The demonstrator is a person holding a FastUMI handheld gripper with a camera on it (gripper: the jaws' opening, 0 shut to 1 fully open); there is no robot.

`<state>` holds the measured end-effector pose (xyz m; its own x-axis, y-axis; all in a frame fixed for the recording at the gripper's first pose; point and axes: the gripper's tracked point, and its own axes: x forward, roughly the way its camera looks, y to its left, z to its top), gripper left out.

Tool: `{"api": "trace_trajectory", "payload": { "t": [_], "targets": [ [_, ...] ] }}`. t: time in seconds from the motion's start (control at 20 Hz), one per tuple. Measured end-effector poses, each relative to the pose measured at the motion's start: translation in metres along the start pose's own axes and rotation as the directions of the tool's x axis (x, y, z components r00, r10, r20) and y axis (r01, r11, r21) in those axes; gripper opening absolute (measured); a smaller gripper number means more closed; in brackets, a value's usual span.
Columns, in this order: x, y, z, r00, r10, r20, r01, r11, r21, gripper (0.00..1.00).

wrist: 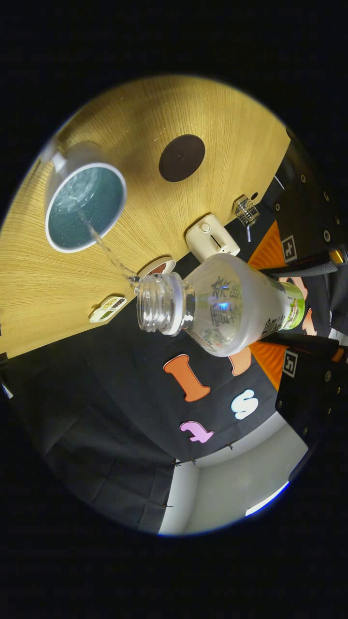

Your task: Take the bottle from table, then pour the juice into the cup, finally place the bottle on the coaster

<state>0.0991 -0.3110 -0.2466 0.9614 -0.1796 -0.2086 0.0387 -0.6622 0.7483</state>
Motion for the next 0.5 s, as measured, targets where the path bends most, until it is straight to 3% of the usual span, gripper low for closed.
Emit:
{"api": "trace_trajectory", "payload": {
  "t": [0.5],
  "targets": [
    [0.0006, -0.0035, 0.0037, 1.0, -0.021, 0.004, 0.021, 1.0, -0.014, 0.51]
  ]
}}
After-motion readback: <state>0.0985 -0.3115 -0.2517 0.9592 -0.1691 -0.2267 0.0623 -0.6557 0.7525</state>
